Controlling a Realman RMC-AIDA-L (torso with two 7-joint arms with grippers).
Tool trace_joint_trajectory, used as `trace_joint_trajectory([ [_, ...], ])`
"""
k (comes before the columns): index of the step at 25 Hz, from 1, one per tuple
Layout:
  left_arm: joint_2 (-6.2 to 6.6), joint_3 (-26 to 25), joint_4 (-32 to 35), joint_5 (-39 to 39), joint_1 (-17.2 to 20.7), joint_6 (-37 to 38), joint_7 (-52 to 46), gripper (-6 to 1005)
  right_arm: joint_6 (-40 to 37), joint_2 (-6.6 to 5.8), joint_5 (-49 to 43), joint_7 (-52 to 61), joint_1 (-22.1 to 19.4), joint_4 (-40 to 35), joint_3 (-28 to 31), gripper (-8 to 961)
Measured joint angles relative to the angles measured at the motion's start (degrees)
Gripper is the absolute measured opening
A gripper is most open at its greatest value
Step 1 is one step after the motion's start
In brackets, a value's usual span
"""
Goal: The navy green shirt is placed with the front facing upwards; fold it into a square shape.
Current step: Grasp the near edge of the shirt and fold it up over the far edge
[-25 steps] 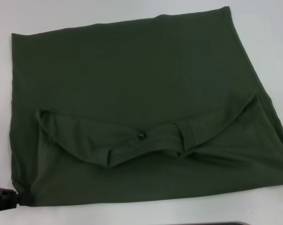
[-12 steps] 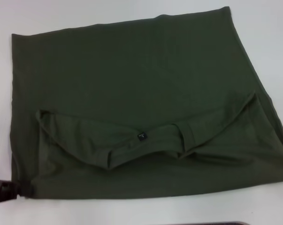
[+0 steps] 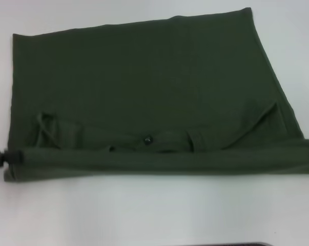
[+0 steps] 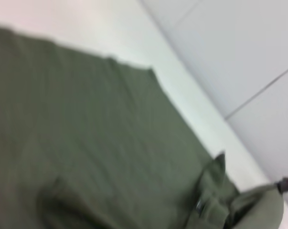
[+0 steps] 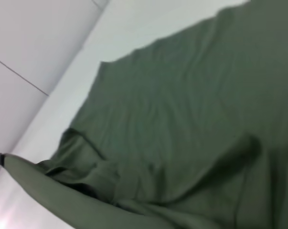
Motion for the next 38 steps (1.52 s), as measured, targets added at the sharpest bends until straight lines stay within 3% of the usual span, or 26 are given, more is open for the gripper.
trace_joint_trajectory([
  [8,0.40,-1.84,-0.51,-10.32,-1.56,0.39,-0.59,-2,-1.84,-0.09,0.08,4.65,6.50,-3.92,1.60,22],
  [15,0.11,-2.34,-0.54,-11.87,-5.56,-0.68,-1.60,-2,-1.53,-0.19,0.16,7.69,10.70,-4.98,1.55,22],
  [25,-0.34,-2.41,-3.23,-12.65,-8.95,-3.06,-4.14,-1,-0.91,-1.33,1.41,10.01,12.28,-5.84,2.13,22],
  [38,-1.99,-1.84,-2.82,-14.05,-10.33,-13.60,-5.40,-1,5.39,-0.38,1.60,10.82,14.89,-5.34,1.23,21],
])
